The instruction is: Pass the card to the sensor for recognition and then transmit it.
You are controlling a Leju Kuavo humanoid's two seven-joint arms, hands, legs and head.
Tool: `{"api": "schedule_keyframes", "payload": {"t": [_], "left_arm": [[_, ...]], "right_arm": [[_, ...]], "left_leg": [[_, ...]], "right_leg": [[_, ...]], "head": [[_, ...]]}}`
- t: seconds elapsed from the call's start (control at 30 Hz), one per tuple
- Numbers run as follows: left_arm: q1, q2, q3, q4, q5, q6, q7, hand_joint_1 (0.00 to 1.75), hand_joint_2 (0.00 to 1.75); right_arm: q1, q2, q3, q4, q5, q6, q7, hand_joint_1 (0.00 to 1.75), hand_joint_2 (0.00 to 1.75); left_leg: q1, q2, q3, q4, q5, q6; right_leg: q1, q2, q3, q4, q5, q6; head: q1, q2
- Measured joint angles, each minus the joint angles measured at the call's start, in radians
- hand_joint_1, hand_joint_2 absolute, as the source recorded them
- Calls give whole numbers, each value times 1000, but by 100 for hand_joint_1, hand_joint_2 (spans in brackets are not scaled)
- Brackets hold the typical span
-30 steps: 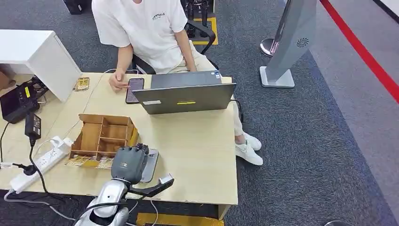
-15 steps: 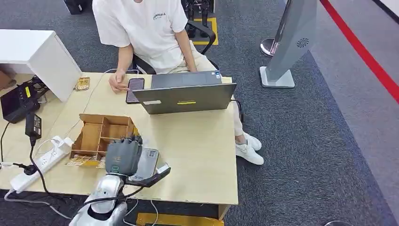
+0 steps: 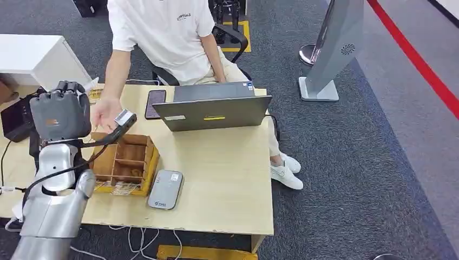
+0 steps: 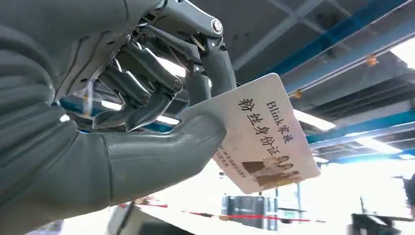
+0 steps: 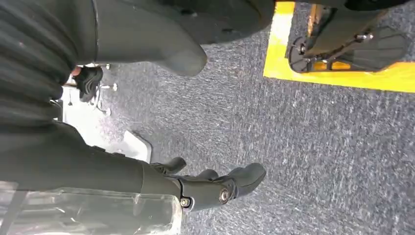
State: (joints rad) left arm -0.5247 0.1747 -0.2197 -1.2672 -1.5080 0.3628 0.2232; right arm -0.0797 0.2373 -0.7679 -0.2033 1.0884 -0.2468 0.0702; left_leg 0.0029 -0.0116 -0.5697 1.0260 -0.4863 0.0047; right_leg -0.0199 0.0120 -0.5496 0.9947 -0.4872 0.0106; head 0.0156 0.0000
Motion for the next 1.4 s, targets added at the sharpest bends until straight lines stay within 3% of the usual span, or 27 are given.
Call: {"api": "schedule_keyframes", "payload": {"t": [0.27, 0.3, 0.73, 0.93, 1.0, 1.1, 1.2, 1.4], "left_arm": [[-78, 16, 0, 103, 0, -3, 15, 175, 175], [-79, 16, 0, 109, 0, -2, 15, 0, 175], [-77, -2, 0, 117, 2, 17, -15, 0, 175], [-23, -19, 0, 34, 6, 10, -54, 0, 175], [20, -23, -2, -28, 6, -25, -71, 0, 175], [103, -20, -37, -135, 8, -152, -97, 0, 175], [197, 2, -91, -227, 6, -230, -101, 0, 175], [401, 97, -241, -376, 0, -219, -64, 0, 175]], "right_arm": [[-2, -3, 0, 0, -3, 0, -1, 0, 175], [-2, -3, 0, 0, -3, 0, -1, 0, 175], [-1, -6, 0, 0, -11, 0, -9, 0, 175], [5, -8, -5, 1, -32, 0, -11, 0, 175], [8, -8, -11, 1, -43, 0, -8, 0, 175], [13, -8, -27, 1, -61, 0, -1, 0, 175], [15, -8, -41, 1, -77, 0, -1, 0, 175], [20, -6, -76, 1, -96, 0, 6, 0, 175]], "left_leg": [[0, 0, 0, 0, 0, 0], [-1, 0, 0, 0, 0, 0], [0, 0, 0, 0, 0, 0], [-1, 0, -1, 0, 0, 0], [-1, 0, 0, 0, -1, 0], [-1, 0, -1, 0, -2, 0], [-1, 1, -1, 0, -2, 0], [-1, 2, -1, 0, -3, 0]], "right_leg": [[0, 0, 0, 0, 0, 0], [0, 0, 0, 0, 0, 0], [0, 0, 0, 0, 0, 0], [0, 1, 0, -1, 0, 0], [-1, 1, -1, -1, 0, 0], [-1, 1, -1, -1, -1, 0], [-1, 2, -1, -1, -1, 0], [0, 2, -2, -1, -2, 0]], "head": [[0, 0], [0, 0], [0, 0], [0, 0], [0, 0], [0, 0], [0, 0], [0, 0]]}}
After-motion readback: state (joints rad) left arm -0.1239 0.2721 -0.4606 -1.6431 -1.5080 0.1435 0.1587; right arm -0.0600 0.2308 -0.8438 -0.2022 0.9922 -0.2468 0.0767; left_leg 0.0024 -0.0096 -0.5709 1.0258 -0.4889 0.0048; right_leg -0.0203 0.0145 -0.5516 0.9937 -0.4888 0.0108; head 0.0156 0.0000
